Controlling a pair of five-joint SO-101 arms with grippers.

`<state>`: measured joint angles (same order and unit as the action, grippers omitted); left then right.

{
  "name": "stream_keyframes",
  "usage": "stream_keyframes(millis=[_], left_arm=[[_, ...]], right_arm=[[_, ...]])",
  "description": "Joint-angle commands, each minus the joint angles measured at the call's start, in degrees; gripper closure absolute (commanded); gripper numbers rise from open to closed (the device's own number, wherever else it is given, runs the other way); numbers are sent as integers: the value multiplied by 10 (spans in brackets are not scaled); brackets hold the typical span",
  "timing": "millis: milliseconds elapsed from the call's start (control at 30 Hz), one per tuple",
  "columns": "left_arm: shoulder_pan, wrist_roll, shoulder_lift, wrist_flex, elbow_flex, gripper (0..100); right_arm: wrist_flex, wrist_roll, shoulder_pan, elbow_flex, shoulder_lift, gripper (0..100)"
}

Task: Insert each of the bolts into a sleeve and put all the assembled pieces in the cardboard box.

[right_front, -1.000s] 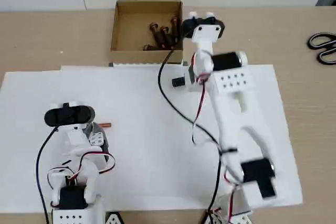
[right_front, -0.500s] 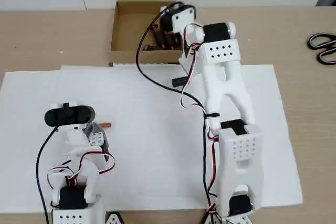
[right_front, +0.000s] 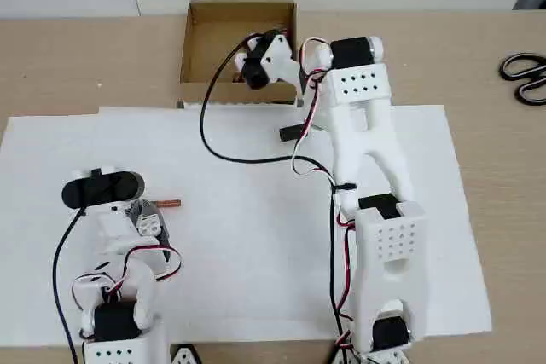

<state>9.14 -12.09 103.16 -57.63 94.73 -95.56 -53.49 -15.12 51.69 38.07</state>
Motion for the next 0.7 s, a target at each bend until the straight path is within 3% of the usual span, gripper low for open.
stream_keyframes(millis=[0,267,667], left_arm=[[3,-3,6,5,-4,994],[3,-3,6,5,-4,994],[3,-3,6,5,-4,994]], right_arm=[[-4,-25,-18,10,-5,856],[5,-36,-61,-33,0,855],[61,-70,-53,-33,86,855]])
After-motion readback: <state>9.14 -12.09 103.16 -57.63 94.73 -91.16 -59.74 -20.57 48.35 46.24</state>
